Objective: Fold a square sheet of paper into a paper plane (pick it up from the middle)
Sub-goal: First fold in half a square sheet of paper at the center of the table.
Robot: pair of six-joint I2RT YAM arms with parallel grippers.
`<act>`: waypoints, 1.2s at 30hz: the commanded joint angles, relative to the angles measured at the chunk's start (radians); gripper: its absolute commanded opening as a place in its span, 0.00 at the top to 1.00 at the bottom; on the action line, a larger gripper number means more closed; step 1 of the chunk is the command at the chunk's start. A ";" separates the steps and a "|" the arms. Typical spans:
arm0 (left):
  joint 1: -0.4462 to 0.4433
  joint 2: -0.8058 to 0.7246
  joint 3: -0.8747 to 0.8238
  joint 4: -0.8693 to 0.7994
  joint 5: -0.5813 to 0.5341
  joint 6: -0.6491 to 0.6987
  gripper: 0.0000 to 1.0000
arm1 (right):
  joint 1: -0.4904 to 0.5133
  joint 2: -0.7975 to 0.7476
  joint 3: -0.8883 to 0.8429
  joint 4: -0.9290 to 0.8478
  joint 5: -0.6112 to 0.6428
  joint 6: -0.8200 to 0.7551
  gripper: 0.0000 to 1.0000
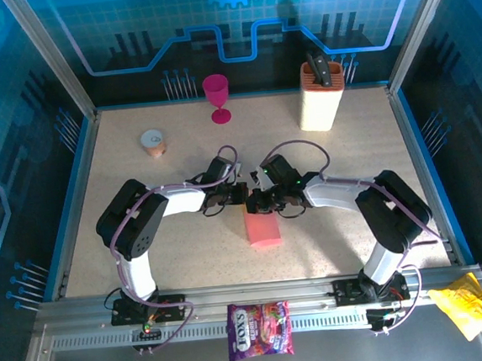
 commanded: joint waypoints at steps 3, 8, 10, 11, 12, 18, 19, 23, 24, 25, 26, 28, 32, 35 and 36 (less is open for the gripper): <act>0.005 0.032 -0.026 -0.041 -0.025 0.006 1.00 | 0.060 0.059 -0.014 0.094 0.006 0.060 1.00; 0.005 0.034 -0.027 -0.038 -0.023 0.001 1.00 | 0.080 0.098 -0.038 0.127 0.017 0.082 1.00; 0.005 0.034 -0.028 -0.040 -0.023 0.002 1.00 | 0.085 0.093 -0.062 0.149 0.030 0.097 1.00; 0.005 0.035 -0.024 -0.039 -0.022 0.003 1.00 | 0.087 0.091 -0.071 0.155 0.034 0.100 1.00; 0.005 0.033 -0.028 -0.040 -0.024 0.003 1.00 | 0.089 0.094 -0.075 0.155 0.037 0.100 1.00; 0.005 0.034 -0.027 -0.046 -0.026 0.006 1.00 | 0.101 0.121 -0.086 0.135 0.053 0.090 1.00; 0.005 0.036 -0.028 -0.045 -0.026 0.006 1.00 | 0.105 0.122 -0.087 0.127 0.056 0.086 1.00; 0.005 0.037 -0.028 -0.046 -0.030 0.006 1.00 | 0.114 0.126 -0.086 0.076 0.077 0.067 1.00; 0.005 0.037 -0.028 -0.048 -0.033 0.006 1.00 | 0.116 0.125 -0.084 0.061 0.082 0.060 1.00; 0.005 0.037 -0.030 -0.047 -0.034 0.007 1.00 | 0.117 0.125 -0.081 0.041 0.088 0.052 1.00; 0.005 0.038 -0.030 -0.048 -0.035 0.006 1.00 | 0.120 0.124 -0.077 0.021 0.090 0.040 1.00; 0.005 0.041 -0.031 -0.048 -0.039 0.006 1.00 | 0.127 0.116 -0.081 0.002 0.090 0.020 1.00; 0.005 0.049 -0.028 -0.048 -0.043 0.004 1.00 | 0.148 0.088 -0.106 -0.012 0.075 -0.017 1.00; 0.005 0.053 -0.026 -0.049 -0.042 0.005 1.00 | 0.169 0.064 -0.132 -0.021 0.067 -0.036 1.00; 0.005 0.055 -0.026 -0.049 -0.044 0.006 1.00 | 0.177 0.058 -0.140 -0.020 0.061 -0.040 1.00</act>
